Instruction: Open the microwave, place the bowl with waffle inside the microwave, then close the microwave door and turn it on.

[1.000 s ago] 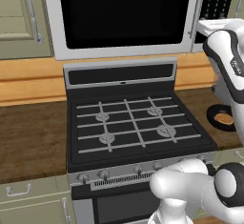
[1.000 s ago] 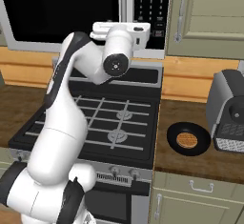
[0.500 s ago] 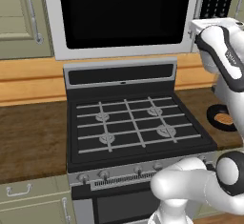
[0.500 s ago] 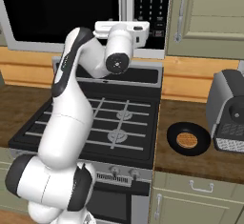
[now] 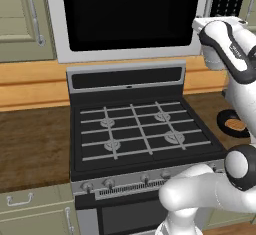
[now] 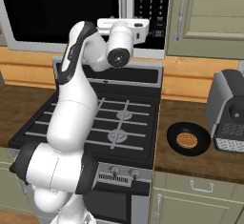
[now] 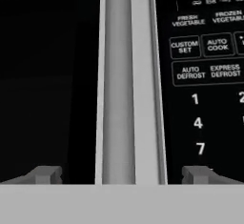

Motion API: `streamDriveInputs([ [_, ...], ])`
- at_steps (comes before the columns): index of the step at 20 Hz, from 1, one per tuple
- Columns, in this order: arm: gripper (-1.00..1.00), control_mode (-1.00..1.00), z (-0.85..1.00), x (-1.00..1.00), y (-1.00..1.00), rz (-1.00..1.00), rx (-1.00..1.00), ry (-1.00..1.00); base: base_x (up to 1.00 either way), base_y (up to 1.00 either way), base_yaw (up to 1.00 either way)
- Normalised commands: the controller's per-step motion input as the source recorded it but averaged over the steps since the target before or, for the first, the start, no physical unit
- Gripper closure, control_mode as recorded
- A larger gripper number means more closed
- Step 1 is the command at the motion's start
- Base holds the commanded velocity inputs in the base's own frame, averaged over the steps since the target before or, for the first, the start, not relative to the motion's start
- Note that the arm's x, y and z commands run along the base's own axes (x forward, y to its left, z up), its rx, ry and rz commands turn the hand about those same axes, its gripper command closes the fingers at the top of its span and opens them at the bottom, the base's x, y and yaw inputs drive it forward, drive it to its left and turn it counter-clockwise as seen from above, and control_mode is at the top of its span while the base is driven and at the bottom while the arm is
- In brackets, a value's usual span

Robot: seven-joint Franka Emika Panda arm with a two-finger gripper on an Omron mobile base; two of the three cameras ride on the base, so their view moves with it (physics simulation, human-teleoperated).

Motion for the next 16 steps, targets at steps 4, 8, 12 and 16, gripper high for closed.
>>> streamDriveInputs([
  [4, -1.00, -1.00, 0.00, 0.40, 0.03, 0.00, 0.00, 0.00, 0.00, 0.00, 0.00],
  [8, 1.00, -1.00, 0.00, 0.31, 0.11, 0.02, 0.00, 0.00, 0.00, 0.00, 0.00],
  [12, 1.00, -1.00, 0.00, 0.03, 0.25, 0.04, 0.00, 0.00, 0.00, 0.00, 0.00],
  [16, 1.00, -1.00, 0.00, -0.33, 0.36, 0.12, 0.00, 0.00, 0.00, 0.00, 0.00],
])
